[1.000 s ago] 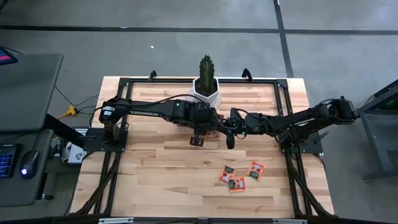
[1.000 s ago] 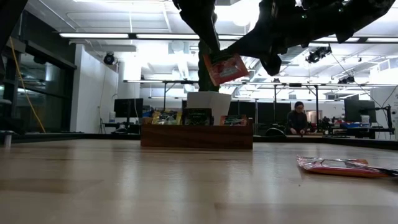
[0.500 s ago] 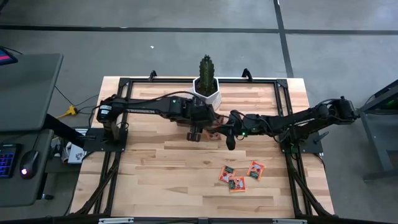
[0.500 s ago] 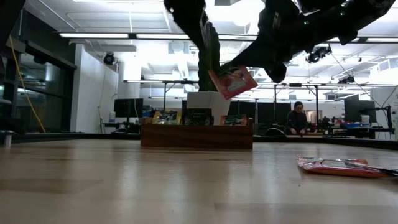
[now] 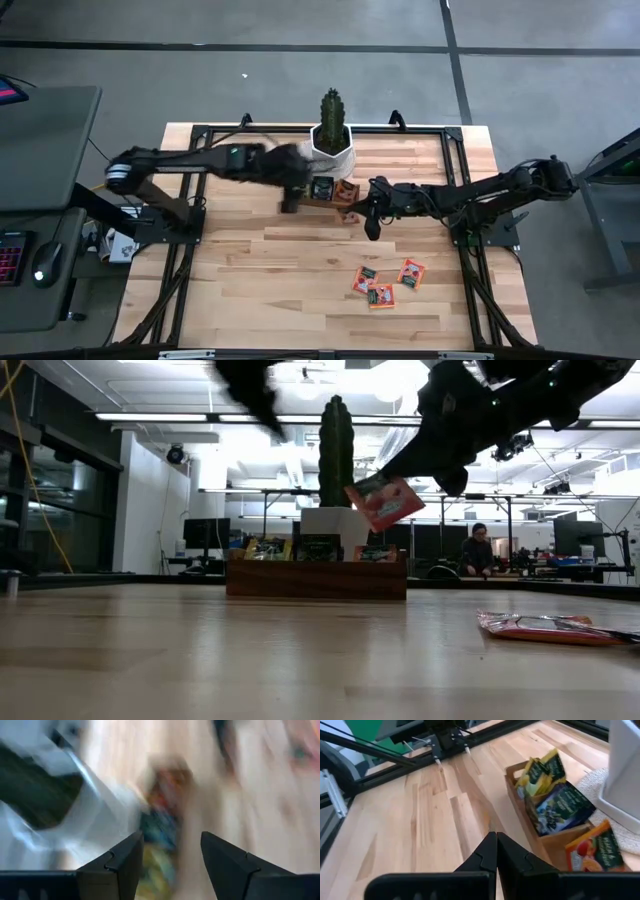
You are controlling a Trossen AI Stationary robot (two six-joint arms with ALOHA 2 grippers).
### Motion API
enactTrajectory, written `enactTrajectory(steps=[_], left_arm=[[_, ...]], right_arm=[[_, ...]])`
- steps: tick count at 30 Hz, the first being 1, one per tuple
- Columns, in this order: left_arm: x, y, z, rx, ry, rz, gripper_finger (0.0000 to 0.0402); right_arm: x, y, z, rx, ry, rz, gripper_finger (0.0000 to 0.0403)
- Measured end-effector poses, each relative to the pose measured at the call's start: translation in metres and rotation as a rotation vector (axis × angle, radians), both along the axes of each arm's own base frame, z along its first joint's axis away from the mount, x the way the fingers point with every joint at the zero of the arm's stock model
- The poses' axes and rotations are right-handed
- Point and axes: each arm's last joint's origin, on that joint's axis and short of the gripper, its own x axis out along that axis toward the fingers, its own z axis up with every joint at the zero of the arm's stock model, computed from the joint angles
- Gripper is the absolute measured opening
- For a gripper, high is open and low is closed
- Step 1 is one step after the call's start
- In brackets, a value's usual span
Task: Pick & Place Tea
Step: Put the orange tea bag into the right section of the wooden organizer
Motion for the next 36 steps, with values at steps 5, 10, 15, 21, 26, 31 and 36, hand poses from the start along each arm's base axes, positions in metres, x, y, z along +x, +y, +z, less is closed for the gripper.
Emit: enactTrajectory(steps=[5,10,15,21,26,31,36], left_arm=[[-0.025,-0.006,-0.036,-0.153,-0.159,-0.031,0.0195],[-0.037,-0.011,-0.056,-0.252,-0.369,-0.057,0.0195],[-0.042,-0.013,-0.064,-0.305,-0.540,-0.074,0.0195],[-0.047,-0.013,-0.074,-0.357,-0.643,-0.071,0.0195],[-0.048,-0.013,-0.078,-0.386,-0.713,-0.066,0.0195],[-0.048,-0.013,-0.076,-0.392,-0.746,-0.067,0.0195],[-0.048,-0.013,-0.076,-0.404,-0.748,-0.061,0.0195]], right_arm=[[-0.001,-0.013,0.000,0.003,0.011,-0.012,0.0000],[-0.003,-0.034,0.004,0.000,-0.020,-0.037,0.0000],[-0.013,-0.054,-0.006,0.017,-0.102,-0.081,0.0000],[-0.024,-0.063,-0.021,0.034,-0.127,-0.157,0.0000],[-0.020,-0.073,-0.022,0.009,-0.145,-0.185,0.0000],[-0.013,-0.080,-0.038,0.032,-0.112,-0.183,0.0000],[-0.007,-0.082,-0.052,0.049,-0.090,-0.213,0.0000]])
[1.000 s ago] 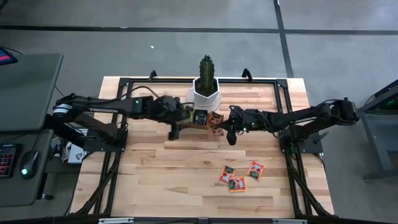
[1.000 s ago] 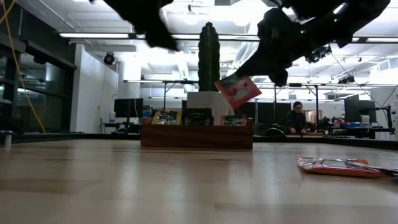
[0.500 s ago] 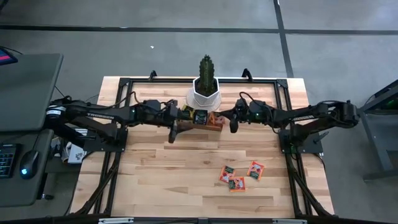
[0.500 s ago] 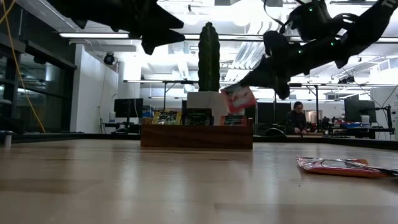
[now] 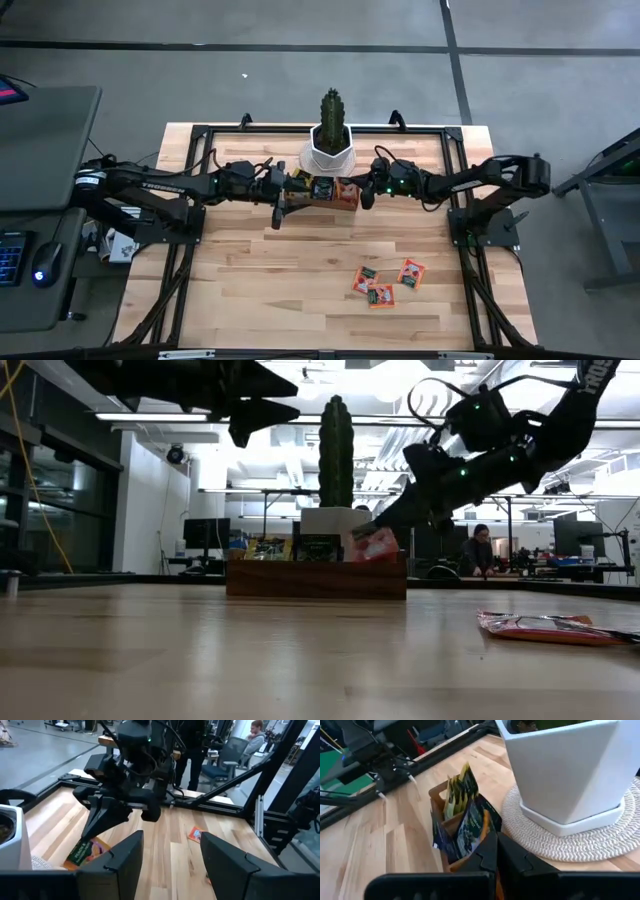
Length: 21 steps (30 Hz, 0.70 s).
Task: Pick & Place Tea
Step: Put the orange tea bag into the right section of the wooden organizer
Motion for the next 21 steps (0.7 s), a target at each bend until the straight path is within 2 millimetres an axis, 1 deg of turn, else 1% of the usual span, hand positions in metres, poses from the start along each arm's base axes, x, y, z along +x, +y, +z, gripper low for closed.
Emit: enactTrajectory(steps=[5,21], left_arm=[[0.0000,0.0000,-0.0002,-0.008,0.002,0.001,0.0195],[0.0000,0.0001,0.0002,0.002,-0.002,0.003,0.0195]], right_arm=[[0.0002,-0.0015,0.0019,-0.018,-0.010,-0.030,0.0000],[-0.0007,-0.0029,0.0006,-0.027,0.004,-0.037,0.0000]])
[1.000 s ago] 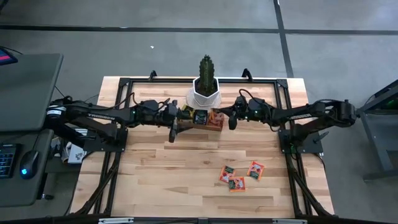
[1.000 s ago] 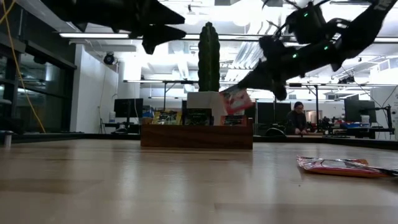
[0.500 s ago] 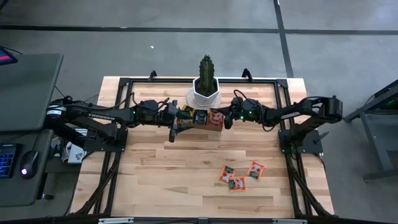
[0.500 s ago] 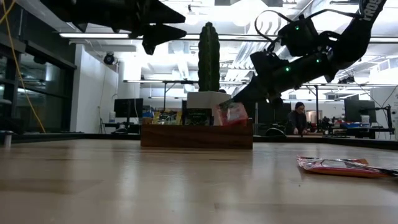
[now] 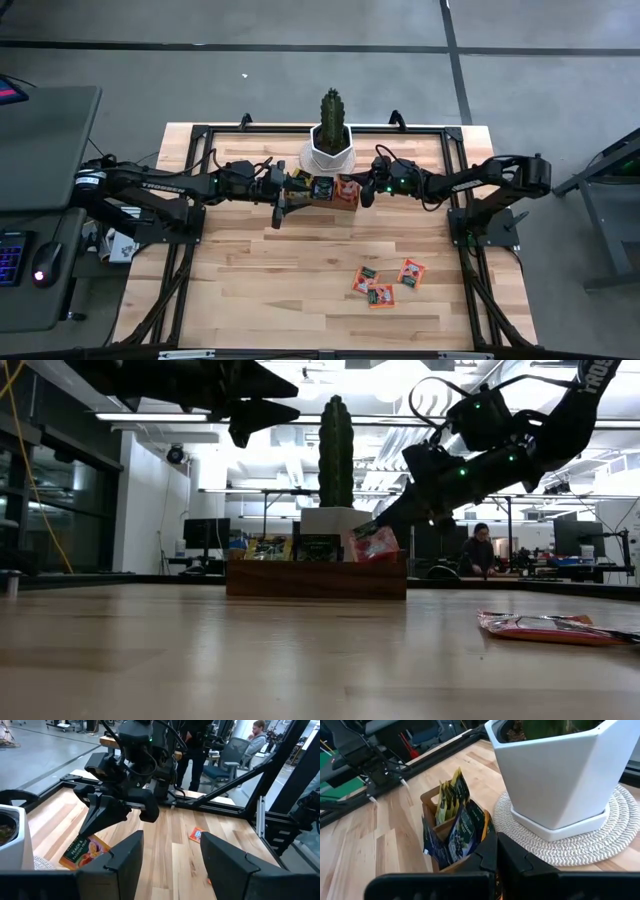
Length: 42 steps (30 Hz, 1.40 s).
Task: Pick & Place Tea
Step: Put the orange tea bag into the right section of the wooden organizer
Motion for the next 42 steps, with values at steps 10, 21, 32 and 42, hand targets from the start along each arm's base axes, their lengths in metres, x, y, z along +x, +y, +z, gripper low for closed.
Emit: enactTrajectory(steps=[10,21,32,42], left_arm=[[0.000,0.000,0.000,0.002,-0.001,-0.001,0.0195],[0.000,0.000,0.001,0.001,-0.002,-0.004,0.0195],[0.001,0.000,0.003,0.002,-0.027,-0.003,0.0195],[0.000,0.000,0.003,0.002,-0.027,-0.007,0.0195]], right_arm=[[0.000,-0.001,0.002,0.013,-0.030,-0.026,0.0000],[0.000,-0.001,0.002,0.048,-0.045,-0.073,0.0000],[0.006,0.005,-0.004,0.090,-0.071,-0.075,0.0000],[0.009,0.011,-0.014,0.071,-0.025,-0.080,0.0000]])
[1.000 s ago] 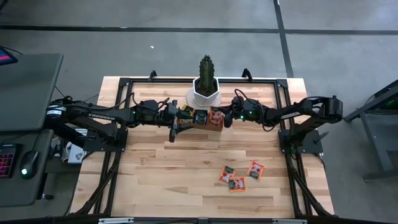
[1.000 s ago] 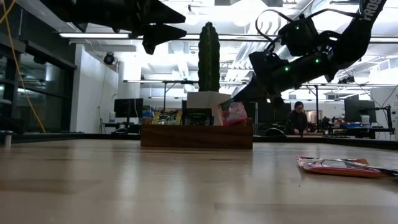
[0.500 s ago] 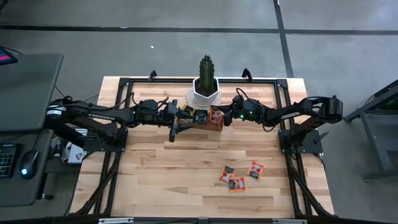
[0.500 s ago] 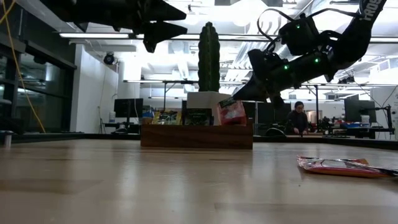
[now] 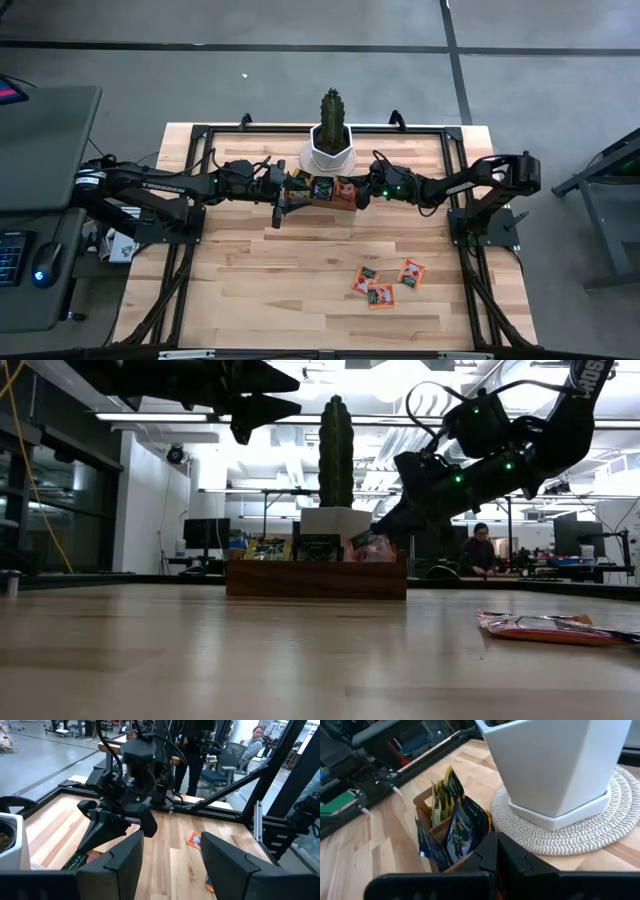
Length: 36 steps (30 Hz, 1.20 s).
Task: Pick & Place Tea
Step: Put the orange tea bag into the right section of the wooden organizer
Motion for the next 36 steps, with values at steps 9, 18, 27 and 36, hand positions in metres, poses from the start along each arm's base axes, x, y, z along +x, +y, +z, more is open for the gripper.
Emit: enactTrajectory(steps=[9,18,27,36], left_arm=[[0.000,0.000,0.000,0.000,0.001,-0.006,0.0195],[0.000,0.000,-0.001,0.000,0.006,-0.007,0.0195],[0.000,0.000,-0.001,0.000,0.006,-0.008,0.0195],[0.000,-0.008,-0.003,-0.008,0.031,-0.070,0.0195]], right_arm=[[0.000,0.001,-0.003,-0.005,0.038,0.078,0.0031],[-0.001,0.001,-0.002,-0.043,0.051,0.093,0.0149],[-0.011,0.006,0.031,-0.093,-0.008,0.148,0.0200],[-0.044,0.038,0.062,0.052,0.045,0.341,0.0132]])
